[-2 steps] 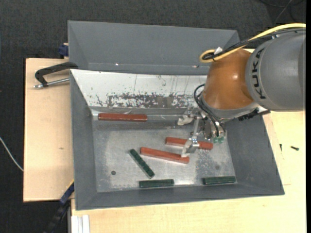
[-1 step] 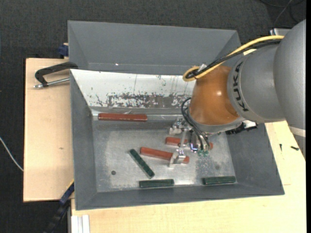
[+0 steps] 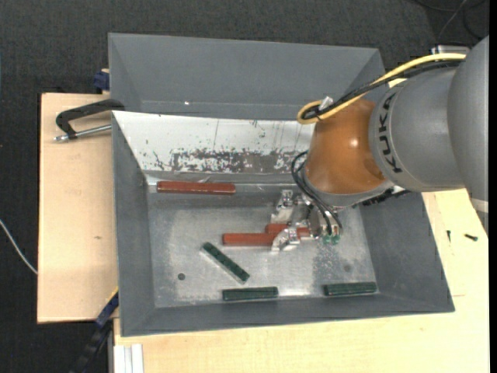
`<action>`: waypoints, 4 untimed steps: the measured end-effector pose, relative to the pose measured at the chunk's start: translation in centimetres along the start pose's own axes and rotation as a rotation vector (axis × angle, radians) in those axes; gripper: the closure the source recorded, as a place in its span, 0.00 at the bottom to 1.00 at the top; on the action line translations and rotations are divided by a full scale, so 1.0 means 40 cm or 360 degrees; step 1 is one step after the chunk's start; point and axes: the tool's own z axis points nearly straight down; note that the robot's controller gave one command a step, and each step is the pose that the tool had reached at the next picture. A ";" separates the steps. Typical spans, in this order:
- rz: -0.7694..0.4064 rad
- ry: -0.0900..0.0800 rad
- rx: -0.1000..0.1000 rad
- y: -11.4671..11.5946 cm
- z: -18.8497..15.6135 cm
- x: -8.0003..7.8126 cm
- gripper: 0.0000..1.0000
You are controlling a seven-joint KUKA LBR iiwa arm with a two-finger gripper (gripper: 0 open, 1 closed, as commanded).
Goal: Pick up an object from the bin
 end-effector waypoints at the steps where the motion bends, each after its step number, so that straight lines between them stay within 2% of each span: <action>1: -0.0001 0.0000 0.0000 0.000 0.000 0.000 1.00; 3: 0.0000 0.0013 0.0003 -0.001 -0.046 0.010 1.00; 4: 0.0000 0.0003 0.0003 -0.001 -0.088 0.005 1.00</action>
Offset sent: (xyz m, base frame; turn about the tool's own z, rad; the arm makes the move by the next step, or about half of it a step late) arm -0.0001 0.0002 0.0670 0.0000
